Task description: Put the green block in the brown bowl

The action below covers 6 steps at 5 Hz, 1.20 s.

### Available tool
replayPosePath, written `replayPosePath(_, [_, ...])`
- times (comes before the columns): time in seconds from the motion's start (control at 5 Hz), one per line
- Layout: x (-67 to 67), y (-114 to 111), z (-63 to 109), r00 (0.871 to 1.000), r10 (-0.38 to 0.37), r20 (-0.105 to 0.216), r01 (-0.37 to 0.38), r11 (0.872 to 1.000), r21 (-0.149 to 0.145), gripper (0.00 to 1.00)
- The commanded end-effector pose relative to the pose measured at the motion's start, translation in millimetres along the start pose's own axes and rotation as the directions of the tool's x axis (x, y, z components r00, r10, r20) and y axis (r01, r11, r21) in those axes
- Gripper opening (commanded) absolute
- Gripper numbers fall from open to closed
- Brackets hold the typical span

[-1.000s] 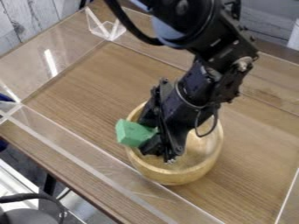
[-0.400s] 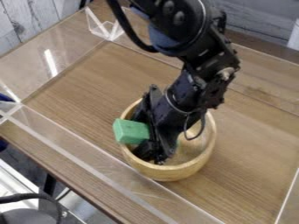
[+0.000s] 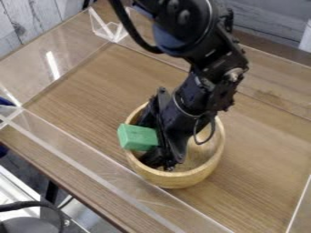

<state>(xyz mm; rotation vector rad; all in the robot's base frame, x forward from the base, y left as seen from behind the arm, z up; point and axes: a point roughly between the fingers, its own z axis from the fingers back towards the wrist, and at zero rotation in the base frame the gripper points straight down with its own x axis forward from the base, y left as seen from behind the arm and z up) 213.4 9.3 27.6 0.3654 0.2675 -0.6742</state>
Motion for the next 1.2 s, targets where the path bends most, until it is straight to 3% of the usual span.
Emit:
replayPosePath(0.0, [1.4, 1, -3.2, 0.999, 0.012, 0.031, -0.012, 1.000, 0.010, 1.00])
replayPosePath(0.2, [-0.5, 3, 7.3, 0.999, -0.011, 0.035, 0.011, 1.000, 0.005, 0.00])
replayPosePath(0.4, [-2.7, 4, 17.4, 0.999, -0.032, 0.039, 0.032, 0.999, -0.001, 1.00])
replayPosePath(0.6, [-1.7, 3, 17.4, 0.999, -0.041, 0.032, 0.040, 0.999, 0.026, 0.00])
replayPosePath(0.8, [-0.9, 3, 17.1, 0.998, -0.050, 0.023, 0.049, 0.997, 0.052, 0.00])
replayPosePath(1.0, [0.7, 5, 16.9, 0.997, -0.069, 0.025, 0.068, 0.997, 0.043, 0.00])
